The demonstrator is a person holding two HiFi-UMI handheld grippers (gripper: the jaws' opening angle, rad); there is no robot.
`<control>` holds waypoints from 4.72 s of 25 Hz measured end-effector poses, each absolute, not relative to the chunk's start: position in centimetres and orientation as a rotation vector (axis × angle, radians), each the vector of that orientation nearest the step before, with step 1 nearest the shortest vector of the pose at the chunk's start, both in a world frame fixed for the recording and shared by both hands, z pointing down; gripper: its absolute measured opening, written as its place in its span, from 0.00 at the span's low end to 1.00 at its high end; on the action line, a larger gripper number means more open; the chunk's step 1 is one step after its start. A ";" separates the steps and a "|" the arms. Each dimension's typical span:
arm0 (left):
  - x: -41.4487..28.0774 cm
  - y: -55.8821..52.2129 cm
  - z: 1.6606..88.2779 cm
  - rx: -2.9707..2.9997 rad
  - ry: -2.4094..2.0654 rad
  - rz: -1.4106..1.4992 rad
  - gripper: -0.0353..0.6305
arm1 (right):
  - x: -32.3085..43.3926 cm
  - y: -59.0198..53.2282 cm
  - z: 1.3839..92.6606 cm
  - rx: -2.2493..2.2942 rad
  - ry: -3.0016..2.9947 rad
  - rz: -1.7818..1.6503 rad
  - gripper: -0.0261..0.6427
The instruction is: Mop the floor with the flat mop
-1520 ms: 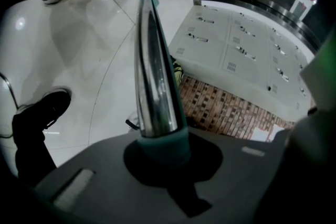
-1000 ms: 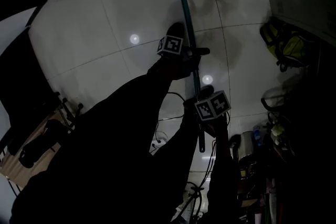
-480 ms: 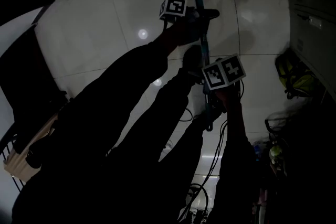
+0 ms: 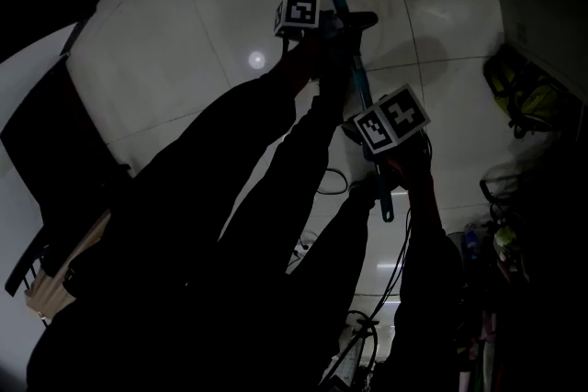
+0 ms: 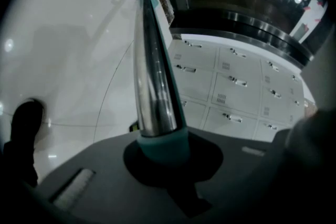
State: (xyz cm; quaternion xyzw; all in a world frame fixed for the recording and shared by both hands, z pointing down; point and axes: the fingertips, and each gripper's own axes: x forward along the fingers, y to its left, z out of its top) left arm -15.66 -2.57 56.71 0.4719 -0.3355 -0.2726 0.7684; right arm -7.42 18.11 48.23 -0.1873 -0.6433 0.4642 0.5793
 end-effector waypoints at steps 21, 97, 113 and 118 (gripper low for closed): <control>30.3 29.4 50.2 0.867 -0.530 -0.456 0.06 | 38.1 47.6 39.5 -0.466 -1.329 1.040 0.13; 33.0 30.8 54.0 0.831 -0.443 -0.352 0.06 | 36.9 49.7 43.1 -0.362 -1.389 1.143 0.14; 3.6 8.6 56.8 0.861 -0.505 -0.436 0.06 | 8.8 27.6 46.1 -0.369 -1.408 1.126 0.14; -7.1 1.6 57.3 0.911 -0.520 -0.504 0.06 | -1.3 21.1 47.6 -0.349 -1.416 1.100 0.12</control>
